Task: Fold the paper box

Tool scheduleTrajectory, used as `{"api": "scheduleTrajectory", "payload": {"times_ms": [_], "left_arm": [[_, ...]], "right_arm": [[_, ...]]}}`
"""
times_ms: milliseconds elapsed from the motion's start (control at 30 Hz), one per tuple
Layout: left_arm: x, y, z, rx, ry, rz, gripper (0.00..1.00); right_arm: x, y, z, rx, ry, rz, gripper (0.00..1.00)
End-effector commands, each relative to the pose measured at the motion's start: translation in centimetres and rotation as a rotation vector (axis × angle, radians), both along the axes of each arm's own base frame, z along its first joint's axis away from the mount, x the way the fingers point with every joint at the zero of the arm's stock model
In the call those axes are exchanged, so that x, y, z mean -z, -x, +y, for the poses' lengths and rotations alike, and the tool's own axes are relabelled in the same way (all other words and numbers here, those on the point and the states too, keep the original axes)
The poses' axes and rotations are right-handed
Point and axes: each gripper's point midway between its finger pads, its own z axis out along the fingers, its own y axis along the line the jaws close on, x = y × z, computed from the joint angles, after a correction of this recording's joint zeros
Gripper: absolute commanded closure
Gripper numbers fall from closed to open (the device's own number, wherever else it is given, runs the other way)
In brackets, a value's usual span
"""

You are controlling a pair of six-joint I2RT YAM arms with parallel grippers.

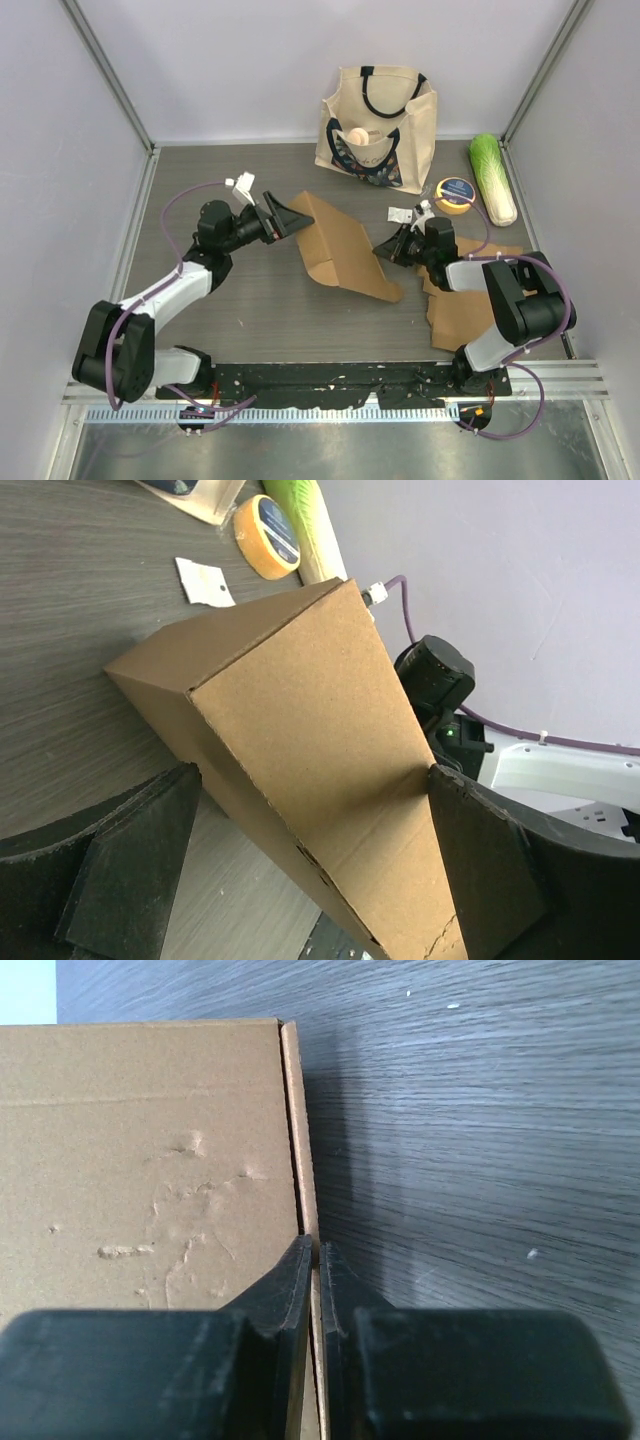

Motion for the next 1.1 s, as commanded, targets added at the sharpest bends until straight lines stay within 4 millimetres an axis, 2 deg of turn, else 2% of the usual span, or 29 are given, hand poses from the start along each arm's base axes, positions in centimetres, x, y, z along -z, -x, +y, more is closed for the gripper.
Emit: {"api": "scheduleTrajectory", "payload": {"times_ms": [0,67,100,233,400,533,567,600,667,800,833,967,1000,1067], "left_arm": [[2.0,1.6,1.1,-0.045,-0.081,0.083,0.00],[2.5,2.3,1.8,-0.067,-0.107,0.098,0.00],[1.5,2.8,2.2,-0.083,-0.099,0.075,0.01],[0.8,3.9,3.5,-0.152,-0.105,0.097,0.00],[0.4,4.3,3.5,-0.174,-0.044,0.177,0.00],[0.8,4.8,3.3,-0.177,-0.042,0.215,0.00],[0.4,4.9,3.4,-0.185,-0.045,0.207,0.00],[1.1,4.8,3.8,-0.218,-0.070,0.230,0.00],[0.8,4.8,3.9,-0.240,-0.082,0.231,0.00],[1.9,4.9,5.4,-0.319,-0.141,0.274,0.01],[1.9,4.9,5.6,-0.331,-0.152,0.281,0.03],[2.7,5.6,5.7,-0.333,-0.158,0.346,0.29],[2.7,5.6,5.7,-0.334,-0.153,0.358,0.33],[3.0,6.0,5.8,-0.337,-0.161,0.397,0.41]], "right_arm": [[-0.9,0.9,1.4,-0.077,0.045,-0.020,0.87],[-1.0,1.0,1.6,-0.081,0.057,-0.029,0.88],[-1.0,1.2,1.9,-0.089,0.060,-0.029,0.88],[-0.9,1.1,2.5,-0.100,0.064,-0.032,0.88],[-0.9,1.1,3.1,-0.109,0.053,-0.032,0.88],[-1.4,1.1,3.3,-0.107,0.061,-0.050,0.87],[-1.3,1.3,3.3,-0.113,0.072,-0.047,0.88],[-1.4,1.3,3.3,-0.112,0.080,-0.053,0.87],[-1.6,1.2,3.1,-0.104,0.107,-0.067,0.88],[-1.8,1.3,3.1,-0.105,0.190,-0.097,0.87],[-1.8,1.2,2.9,-0.093,0.217,-0.095,0.86],[-3.4,1.2,3.0,-0.094,0.286,-0.151,0.78],[-4.3,0.9,3.1,-0.100,0.312,-0.181,0.72],[-4.6,1.1,2.6,-0.091,0.363,-0.175,0.63]]}}
